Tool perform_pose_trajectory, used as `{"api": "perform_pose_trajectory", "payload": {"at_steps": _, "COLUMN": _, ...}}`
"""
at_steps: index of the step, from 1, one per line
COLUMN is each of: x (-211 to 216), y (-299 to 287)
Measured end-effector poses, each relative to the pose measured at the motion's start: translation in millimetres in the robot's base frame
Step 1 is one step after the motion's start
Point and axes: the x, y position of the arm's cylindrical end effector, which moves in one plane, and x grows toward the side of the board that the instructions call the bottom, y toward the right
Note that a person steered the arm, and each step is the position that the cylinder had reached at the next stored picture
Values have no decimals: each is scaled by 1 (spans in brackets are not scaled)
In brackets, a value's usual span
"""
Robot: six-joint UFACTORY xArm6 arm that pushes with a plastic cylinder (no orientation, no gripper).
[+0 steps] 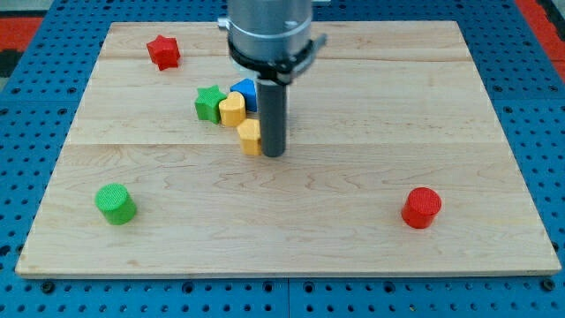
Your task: Push the green circle to the bottom left of the green star
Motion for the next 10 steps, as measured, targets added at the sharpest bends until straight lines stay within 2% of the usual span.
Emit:
{"api": "perform_pose_trajectory", "payload": {"at_steps": 1, "x": 9, "y": -16}}
{"api": "perform_pose_trajectory", "payload": {"at_steps": 2, "x": 59, "y": -42}}
{"api": "perform_pose_trajectory", "payload": {"at_steps": 3, "x": 81, "y": -120}}
{"api": "perform_pose_trajectory", "payload": {"at_steps": 4, "x": 115, "y": -116}}
{"api": "perform_pose_trajectory", "payload": {"at_steps": 6, "x": 118, "y": -213}}
{"api": "perform_pose_trajectory", "payload": {"at_steps": 7, "x": 105, "y": -204}}
{"api": "perform_pose_trajectory", "payload": {"at_steps": 9, "x": 25, "y": -161}}
{"api": "perform_pose_trajectory", "payload": {"at_steps": 10, "x": 17, "y": -182}}
